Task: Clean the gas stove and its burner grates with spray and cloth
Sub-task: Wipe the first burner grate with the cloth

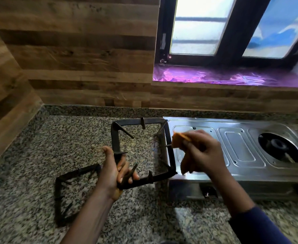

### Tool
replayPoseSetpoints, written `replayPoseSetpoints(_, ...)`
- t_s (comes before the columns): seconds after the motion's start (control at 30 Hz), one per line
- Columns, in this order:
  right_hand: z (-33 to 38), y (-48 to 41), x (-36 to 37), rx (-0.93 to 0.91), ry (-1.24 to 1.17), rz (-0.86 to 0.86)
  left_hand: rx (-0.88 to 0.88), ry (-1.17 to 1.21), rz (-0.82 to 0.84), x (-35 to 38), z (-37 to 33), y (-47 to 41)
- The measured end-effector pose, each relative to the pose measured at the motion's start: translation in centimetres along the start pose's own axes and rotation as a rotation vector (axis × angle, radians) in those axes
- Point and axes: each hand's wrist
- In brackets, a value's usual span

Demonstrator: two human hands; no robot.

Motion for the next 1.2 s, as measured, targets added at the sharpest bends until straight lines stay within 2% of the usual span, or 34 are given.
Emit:
replayPoseSetpoints(0.1, 0.1, -2.0, -0.4, -0.06, 0.045, -0.027, -0.002, 0.0, 0.042, 2.0, 0.6, -0.1)
replayPoseSetpoints(0.17, -1.0, -2.0, -0.7, -0.137, 0.165, 0.065, 0.013, -0.032, 0.07, 2.7, 0.9, -0.1)
replayPoseSetpoints(0.23, -1.9, -1.5, -2.1, -0.102, 0.187, 0.207, 0.04, -0.107, 0.094, 3.0, 1.3, -0.2)
replayPoseSetpoints(0.3, -2.1, -1.2, -3.8, -0.069, 0.186, 0.257, 0.042, -0.173, 0.106, 3.4, 2.0, 0.1)
replayPoseSetpoints(0.37, -1.9, -1.3, -5.4, -0.036, 0.156, 0.136, 0.015, -0.18, 0.093, 4.0, 2.9, 0.6)
replayPoseSetpoints(0.43, -1.8, -1.9, -6.1, 0.044, 0.157, -0.117, -0.002, -0.169, 0.092, 4.9, 3.7, 1.1)
replayPoseSetpoints(0.5, -1.6, -2.2, -5.8, 0.134, 0.213, -0.283, 0.005, -0.176, 0.102, 5.8, 4.2, 1.4)
replayPoseSetpoints(0.6, -2.3, -1.2, -4.3, 0.211, 0.298, -0.256, 0.039, -0.189, 0.086, 6.9, 4.9, 1.7)
replayPoseSetpoints(0.73, -2.9, 1.4, -3.9, 0.344, 0.18, -0.119, 0.09, -0.194, 0.03, 7.5, 5.4, 1.8)
replayPoseSetpoints(0.83, -2.1, 0.8, -5.5, 0.496, -0.129, -0.239, 0.1, -0.188, 0.0, 7.4, 5.9, 1.8)
replayPoseSetpoints(0.9, -1.5, -0.5, -6.3, 0.431, -0.089, -0.356, 0.1, -0.219, 0.017, 7.5, 6.2, 2.0)
replayPoseSetpoints(0.93, -1.1, -1.1, -6.3, 0.39, -0.052, -0.358, 0.099, -0.255, 0.042, 7.8, 6.4, 2.0)
replayPoseSetpoints(0.97, -0.5, -1.6, -6.0, 0.361, -0.001, -0.311, 0.101, -0.292, 0.072, 8.2, 6.5, 2.2)
replayPoseSetpoints(1.07, 0.1, -1.5, -3.6, 0.201, 0.385, -0.156, 0.14, -0.397, 0.129, 9.4, 7.0, 2.4)
replayPoseSetpoints(1.1, 0.1, -1.1, -2.8, 0.162, 0.448, -0.123, 0.156, -0.412, 0.127, 9.5, 7.2, 2.3)
replayPoseSetpoints(1.17, 0.1, 0.1, -1.9, 0.17, 0.362, -0.023, 0.171, -0.404, 0.094, 9.2, 7.4, 1.9)
replayPoseSetpoints(1.2, 0.5, 0.7, -1.9, 0.223, 0.216, 0.023, 0.177, -0.402, 0.075, 8.8, 7.3, 1.7)
Point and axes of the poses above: each hand's wrist, its own y-axis away from the middle knuckle, its own x-axis out of the palm, z = x × y, and after that the axes turned 13 degrees about y, right-handed
